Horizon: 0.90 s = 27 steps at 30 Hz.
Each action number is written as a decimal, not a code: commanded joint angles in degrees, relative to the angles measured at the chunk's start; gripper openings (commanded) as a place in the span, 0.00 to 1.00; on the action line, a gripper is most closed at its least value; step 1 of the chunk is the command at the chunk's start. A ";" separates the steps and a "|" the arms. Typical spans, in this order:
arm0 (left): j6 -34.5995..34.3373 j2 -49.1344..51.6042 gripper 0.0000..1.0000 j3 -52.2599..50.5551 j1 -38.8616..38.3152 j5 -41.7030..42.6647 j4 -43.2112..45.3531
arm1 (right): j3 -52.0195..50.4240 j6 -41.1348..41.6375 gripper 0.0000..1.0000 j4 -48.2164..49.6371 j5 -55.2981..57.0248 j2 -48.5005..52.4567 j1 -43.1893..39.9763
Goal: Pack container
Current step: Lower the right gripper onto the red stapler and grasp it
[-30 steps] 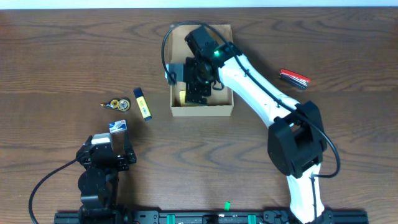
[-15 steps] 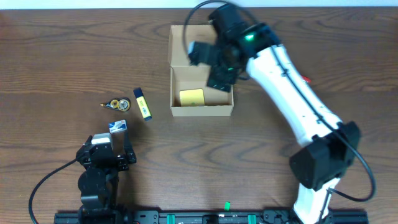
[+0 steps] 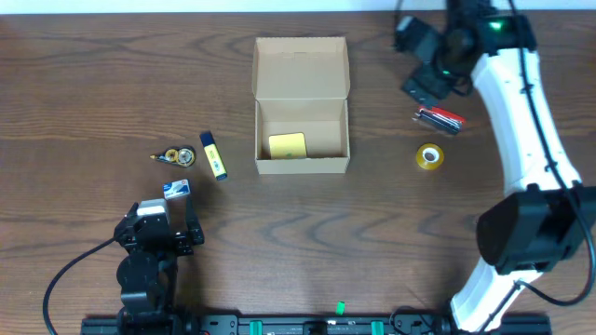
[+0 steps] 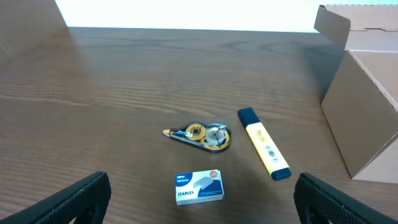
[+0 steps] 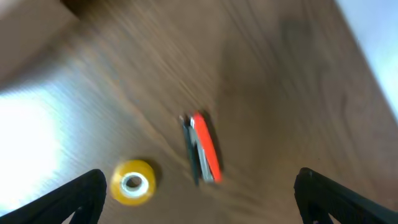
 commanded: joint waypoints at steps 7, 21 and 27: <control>-0.20 -0.31 0.95 -0.94 0.17 1.03 -1.25 | -16.63 -1.55 0.96 14.86 -0.66 -0.79 -5.92; -0.17 -0.31 0.95 -0.94 0.17 1.03 -1.25 | -24.15 -5.40 0.95 25.66 -3.52 5.53 -9.92; -0.17 -0.31 0.95 -0.94 0.17 1.03 -1.25 | -24.15 -5.40 0.96 28.46 -3.58 7.54 -11.10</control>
